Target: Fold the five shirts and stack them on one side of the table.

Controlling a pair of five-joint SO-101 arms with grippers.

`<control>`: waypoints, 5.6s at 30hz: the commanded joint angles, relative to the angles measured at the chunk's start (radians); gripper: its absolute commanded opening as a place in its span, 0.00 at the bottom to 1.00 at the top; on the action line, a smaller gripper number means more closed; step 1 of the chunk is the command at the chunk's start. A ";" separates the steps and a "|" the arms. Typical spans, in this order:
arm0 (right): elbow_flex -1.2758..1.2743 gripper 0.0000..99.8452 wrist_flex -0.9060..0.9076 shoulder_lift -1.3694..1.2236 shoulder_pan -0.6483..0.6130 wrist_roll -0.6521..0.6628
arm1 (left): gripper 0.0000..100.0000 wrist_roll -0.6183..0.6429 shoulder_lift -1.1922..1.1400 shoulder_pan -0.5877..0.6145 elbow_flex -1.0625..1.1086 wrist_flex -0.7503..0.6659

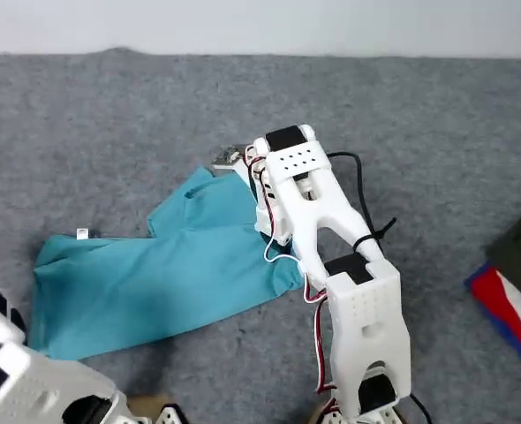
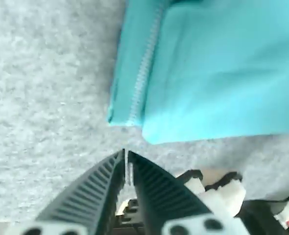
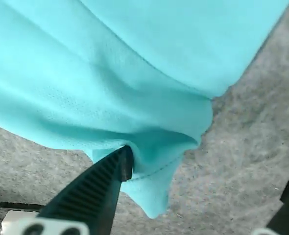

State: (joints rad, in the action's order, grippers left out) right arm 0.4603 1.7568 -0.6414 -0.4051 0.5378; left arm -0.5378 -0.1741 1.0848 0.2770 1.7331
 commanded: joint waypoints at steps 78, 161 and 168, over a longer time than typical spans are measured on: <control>0.101 0.58 0.044 -0.045 -0.039 -0.063 | 0.02 0.086 -0.130 -0.063 -0.053 0.025; 0.282 0.20 0.042 -0.150 0.400 0.023 | 0.01 0.083 -0.097 -0.020 0.053 0.023; 0.282 0.57 0.044 -0.094 0.346 -0.005 | 0.02 0.169 -0.097 -0.089 -0.099 0.025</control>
State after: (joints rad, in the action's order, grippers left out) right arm 0.7350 1.7568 -0.8316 -0.0476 0.5470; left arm -0.4457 -0.3307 1.0326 0.3046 1.7331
